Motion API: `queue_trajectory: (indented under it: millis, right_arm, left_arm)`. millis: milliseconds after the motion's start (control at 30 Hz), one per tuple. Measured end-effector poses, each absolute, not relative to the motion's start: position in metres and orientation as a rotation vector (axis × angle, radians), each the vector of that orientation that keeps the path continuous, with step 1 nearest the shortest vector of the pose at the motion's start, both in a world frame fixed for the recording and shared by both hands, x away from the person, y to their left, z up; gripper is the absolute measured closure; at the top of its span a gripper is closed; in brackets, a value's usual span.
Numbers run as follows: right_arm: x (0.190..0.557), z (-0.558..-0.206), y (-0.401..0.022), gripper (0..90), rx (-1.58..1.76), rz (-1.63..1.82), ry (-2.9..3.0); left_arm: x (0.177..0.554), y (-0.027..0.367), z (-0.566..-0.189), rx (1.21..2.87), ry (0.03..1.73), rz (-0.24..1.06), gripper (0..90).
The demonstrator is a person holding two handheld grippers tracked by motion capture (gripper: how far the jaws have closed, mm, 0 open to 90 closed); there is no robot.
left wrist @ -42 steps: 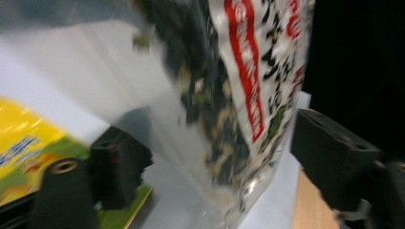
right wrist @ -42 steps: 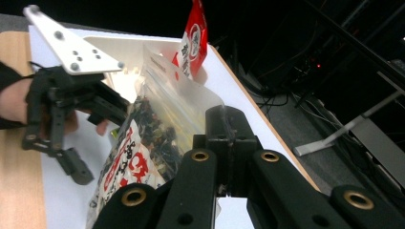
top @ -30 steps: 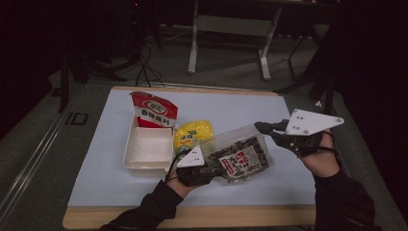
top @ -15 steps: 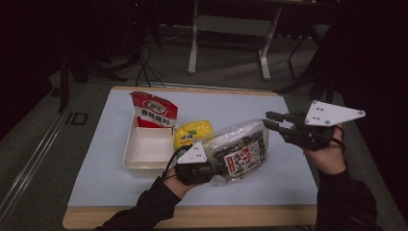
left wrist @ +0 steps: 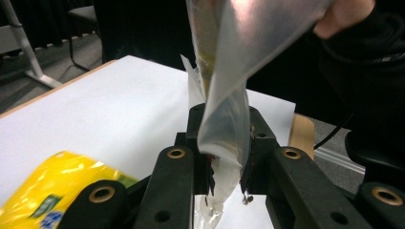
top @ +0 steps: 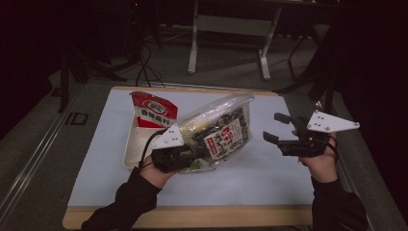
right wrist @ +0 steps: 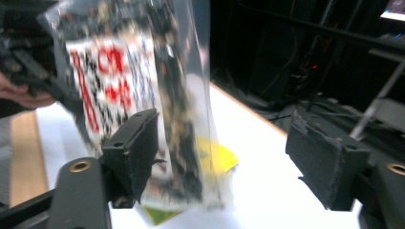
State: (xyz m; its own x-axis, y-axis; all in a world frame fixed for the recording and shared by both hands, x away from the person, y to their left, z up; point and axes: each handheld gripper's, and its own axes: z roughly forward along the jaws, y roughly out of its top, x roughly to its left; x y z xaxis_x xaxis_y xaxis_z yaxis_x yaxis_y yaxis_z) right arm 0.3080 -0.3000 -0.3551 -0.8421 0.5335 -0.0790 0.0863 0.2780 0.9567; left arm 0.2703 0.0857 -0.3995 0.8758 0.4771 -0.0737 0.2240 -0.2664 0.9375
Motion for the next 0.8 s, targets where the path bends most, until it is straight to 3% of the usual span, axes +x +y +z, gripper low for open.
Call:
queue_trajectory:
  millis: [267,800]
  right_arm:
    - [0.315,-0.391,-0.298,15.0,0.603,1.647,2.252]
    - [0.313,-0.425,-0.299,14.2,0.66,1.622,2.292]
  left_arm:
    - [0.266,0.126,-0.385,1.845,0.566,0.328,79.0]
    - [0.268,0.187,-0.378,1.892,0.662,0.389,79.0]
